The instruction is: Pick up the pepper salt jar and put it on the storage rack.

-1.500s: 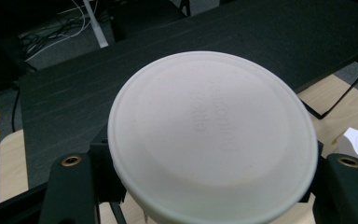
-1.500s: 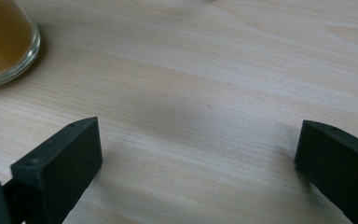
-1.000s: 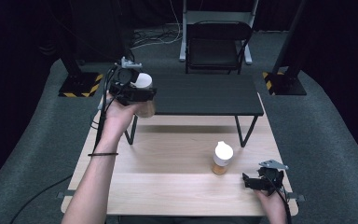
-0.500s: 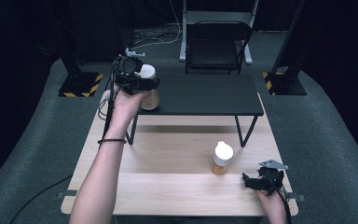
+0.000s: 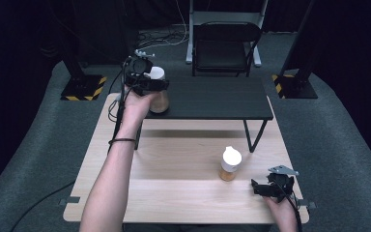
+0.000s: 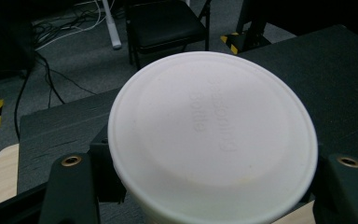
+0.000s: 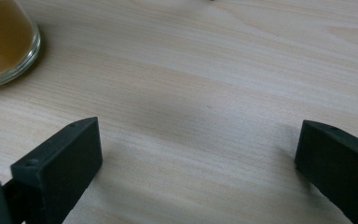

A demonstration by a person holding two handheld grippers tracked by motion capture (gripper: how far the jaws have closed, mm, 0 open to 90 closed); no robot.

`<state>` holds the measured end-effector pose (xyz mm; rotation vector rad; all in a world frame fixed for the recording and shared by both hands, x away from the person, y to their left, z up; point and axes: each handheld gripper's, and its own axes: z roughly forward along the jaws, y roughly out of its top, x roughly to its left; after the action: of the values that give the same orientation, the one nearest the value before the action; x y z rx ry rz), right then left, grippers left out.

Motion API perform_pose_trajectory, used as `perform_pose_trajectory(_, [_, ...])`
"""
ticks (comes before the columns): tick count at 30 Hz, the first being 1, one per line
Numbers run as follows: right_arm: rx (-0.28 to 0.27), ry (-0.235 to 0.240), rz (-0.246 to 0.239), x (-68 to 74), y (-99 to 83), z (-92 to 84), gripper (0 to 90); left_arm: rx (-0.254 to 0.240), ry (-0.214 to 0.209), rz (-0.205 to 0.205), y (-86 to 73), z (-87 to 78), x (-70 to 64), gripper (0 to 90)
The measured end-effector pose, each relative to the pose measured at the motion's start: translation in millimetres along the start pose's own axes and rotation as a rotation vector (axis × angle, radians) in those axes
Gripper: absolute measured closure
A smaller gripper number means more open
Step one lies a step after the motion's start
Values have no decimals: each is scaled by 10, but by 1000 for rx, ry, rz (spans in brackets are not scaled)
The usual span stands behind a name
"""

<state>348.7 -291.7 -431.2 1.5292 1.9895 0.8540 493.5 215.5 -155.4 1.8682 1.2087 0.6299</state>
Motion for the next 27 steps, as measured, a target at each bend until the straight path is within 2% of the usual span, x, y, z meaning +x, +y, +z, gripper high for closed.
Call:
perform_pose_trajectory(6, [0, 0, 0, 0, 0, 0, 0, 13, 10, -4, 5, 38, -1, 332])
perform_pose_trajectory(9, [0, 0, 0, 0, 0, 0, 0, 9, 7, -10, -5, 38, 19, 332])
perform_pose_trajectory(13, [0, 0, 0, 0, 0, 0, 0, 7, 14, 4, -11, 39, -17, 332])
perform_pose_trajectory(18, [0, 0, 0, 0, 0, 0, 0, -2, 20, -7, -43, 35, -16, 323])
perform_pose_trajectory(24, [0, 0, -1, -2, 1, 2, 0, 0, 22, -11, -57, 3, -28, 239])
perform_pose_trajectory(27, [0, 0, -1, -2, 1, 2, 0, 3, 18, 1, -67, -30, -42, 206])
